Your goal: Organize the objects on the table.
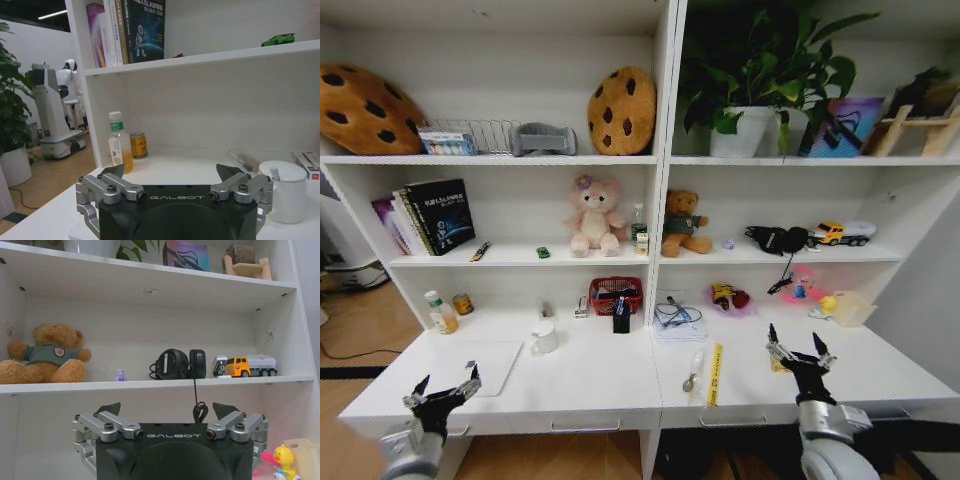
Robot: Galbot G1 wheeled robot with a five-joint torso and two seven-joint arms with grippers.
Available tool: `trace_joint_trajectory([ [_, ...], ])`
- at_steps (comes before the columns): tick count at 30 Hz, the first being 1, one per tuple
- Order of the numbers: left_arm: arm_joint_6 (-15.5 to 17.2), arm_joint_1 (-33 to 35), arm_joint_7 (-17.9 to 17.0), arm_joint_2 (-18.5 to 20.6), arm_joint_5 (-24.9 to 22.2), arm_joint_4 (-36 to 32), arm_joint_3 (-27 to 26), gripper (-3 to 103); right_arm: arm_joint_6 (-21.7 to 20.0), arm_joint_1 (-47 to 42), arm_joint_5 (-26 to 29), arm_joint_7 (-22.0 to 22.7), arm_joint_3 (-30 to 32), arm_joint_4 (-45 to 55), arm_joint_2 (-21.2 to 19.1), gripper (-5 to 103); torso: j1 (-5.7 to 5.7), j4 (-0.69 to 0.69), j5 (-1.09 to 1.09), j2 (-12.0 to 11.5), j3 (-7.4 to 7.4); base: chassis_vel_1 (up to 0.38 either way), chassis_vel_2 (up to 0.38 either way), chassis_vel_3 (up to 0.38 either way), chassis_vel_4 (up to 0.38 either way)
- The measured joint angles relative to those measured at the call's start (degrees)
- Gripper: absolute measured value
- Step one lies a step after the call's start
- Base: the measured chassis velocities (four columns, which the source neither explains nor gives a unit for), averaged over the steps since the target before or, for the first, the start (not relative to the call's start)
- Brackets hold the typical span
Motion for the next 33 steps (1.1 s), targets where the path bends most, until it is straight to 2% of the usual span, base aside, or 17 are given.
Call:
trace_joint_trajectory([
  [6, 0.0, -0.04, -0.24, 0.84, -0.72, 0.26, -0.65, 100, 0.0, 0.23, -0.14, 0.01, -0.33, -0.38, -0.08, 100, 0.0, -0.01, 0.02, 0.0, 0.0, -0.169, -0.162, 0.167, 0.174],
  [8, 0.0, 0.05, -0.37, 0.42, -0.32, 0.1, 0.3, 100, 0.03, 0.36, -0.14, 0.02, -0.52, -0.55, -0.02, 100, 0.02, -0.03, -0.05, -0.01, 0.01, -0.224, -0.221, 0.209, 0.216],
  [9, 0.0, 0.18, -0.37, 0.16, 0.13, 0.04, 0.77, 100, 0.17, 0.46, -0.13, 0.04, -0.55, -0.62, -0.02, 100, 0.0, 0.03, 0.07, 0.0, 0.0, -0.229, -0.204, 0.245, 0.234],
  [12, 0.0, 0.21, -0.38, 0.08, 0.41, 0.05, 0.99, 100, 0.82, 0.6, -0.09, 0.04, -0.68, -0.91, -0.12, 100, 0.0, -0.01, 0.0, 0.0, 0.0, -0.253, -0.225, 0.242, 0.261],
  [15, 0.0, 0.29, -0.37, 0.07, 0.45, 0.04, 1.02, 100, 1.94, 1.01, -0.17, -0.28, -0.99, -1.54, -0.21, 100, 0.01, -0.03, 0.03, 0.0, 0.0, -0.23, -0.212, 0.195, 0.223],
  [16, 0.0, 0.47, -0.36, 0.0, 0.5, -0.01, 1.0, 100, 2.28, 1.31, -0.23, -0.38, -1.35, -1.78, -0.21, 100, 0.0, 0.02, 0.08, 0.0, 0.0, -0.018, -0.145, 0.136, 0.075],
  [18, 0.0, 0.74, -0.29, -0.17, 0.68, -0.03, 0.99, 100, 2.25, 1.53, -0.35, -0.82, -1.78, -1.91, -0.19, 100, 0.0, -0.06, -0.02, 0.0, 0.0, -0.04, -0.108, 0.085, 0.043],
  [20, 0.0, 0.85, -0.26, -0.27, 0.76, -0.04, 0.99, 100, 2.07, 1.63, -0.4, -1.12, -1.94, -1.97, -0.19, 100, 0.0, -0.06, -0.03, 0.0, 0.0, -0.062, -0.108, 0.054, 0.011],
  [21, -0.02, 1.07, -0.23, -0.46, 0.96, -0.14, 0.99, 100, 1.23, 1.75, -0.41, -2.25, -2.17, -2.1, -0.32, 100, 0.0, -0.01, 0.02, 0.0, 0.0, -0.012, -0.011, -0.058, -0.049],
  [23, -0.06, 1.28, -0.22, -0.66, 1.21, -0.25, 1.06, 100, -0.14, 1.75, -0.34, -3.83, -2.27, -2.39, -0.65, 100, 0.0, -0.01, 0.01, 0.0, 0.0, 0.056, 0.07, -0.058, -0.049],
  [25, -0.2, 1.67, -0.04, -1.08, 1.85, -0.27, 1.48, 100, -2.87, 2.18, 0.18, -7.99, -2.44, -3.83, -1.56, 100, 0.0, 0.01, -0.04, 0.0, 0.0, 0.063, 0.088, -0.047, -0.047],
  [28, -0.35, 1.75, 0.15, -1.34, 2.32, -0.23, 1.9, 100, -4.44, 4.34, 0.52, -9.76, -3.57, -6.56, -2.38, 100, 0.0, 0.01, 0.0, 0.0, 0.0, 0.069, 0.062, -0.053, -0.046],
  [33, -0.4, 1.66, 0.2, -1.32, 2.38, -0.13, 1.96, 100, -6.7, 6.2, 1.63, -10.01, -4.24, -9.31, -3.07, 100, 0.0, -0.01, 0.01, 0.0, 0.0, 0.014, 0.004, -0.008, -0.007],
])
